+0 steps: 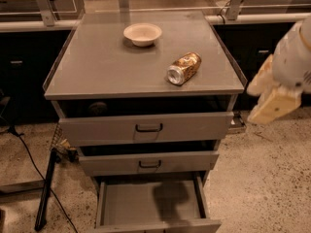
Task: Close bottom drawer
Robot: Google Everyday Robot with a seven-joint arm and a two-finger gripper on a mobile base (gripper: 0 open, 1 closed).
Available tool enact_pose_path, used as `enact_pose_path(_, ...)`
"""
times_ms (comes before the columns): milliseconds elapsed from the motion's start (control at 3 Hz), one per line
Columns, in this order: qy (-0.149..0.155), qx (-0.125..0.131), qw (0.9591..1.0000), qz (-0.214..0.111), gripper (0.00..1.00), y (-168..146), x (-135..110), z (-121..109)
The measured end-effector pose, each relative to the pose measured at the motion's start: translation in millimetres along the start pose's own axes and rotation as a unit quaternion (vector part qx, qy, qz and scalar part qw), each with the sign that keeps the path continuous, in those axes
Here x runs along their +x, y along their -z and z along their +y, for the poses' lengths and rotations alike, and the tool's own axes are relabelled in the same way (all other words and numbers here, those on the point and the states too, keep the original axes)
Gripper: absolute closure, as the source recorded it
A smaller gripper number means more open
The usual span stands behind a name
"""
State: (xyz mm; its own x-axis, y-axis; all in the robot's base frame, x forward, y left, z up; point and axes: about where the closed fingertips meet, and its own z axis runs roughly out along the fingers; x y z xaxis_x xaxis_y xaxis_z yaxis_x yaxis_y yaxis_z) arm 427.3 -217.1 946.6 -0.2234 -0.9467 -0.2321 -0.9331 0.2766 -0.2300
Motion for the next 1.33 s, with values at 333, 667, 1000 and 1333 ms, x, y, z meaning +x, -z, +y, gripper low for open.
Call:
enact_pose_path(333, -0.009, -0.01, 0.9991, -0.041, 0.73, -47, 9, 36)
enact_pose_path(667, -0.023, -0.038, 0.9966, -0.069, 1.0, -126, 25, 90)
enact_pose_path(1000, -0.023, -0.04, 0.9964, -0.071, 1.0, -131, 25, 92)
enact_pose_path(1333, -0.029, -0.064, 0.9945, -0.078, 1.0, -173, 36, 115)
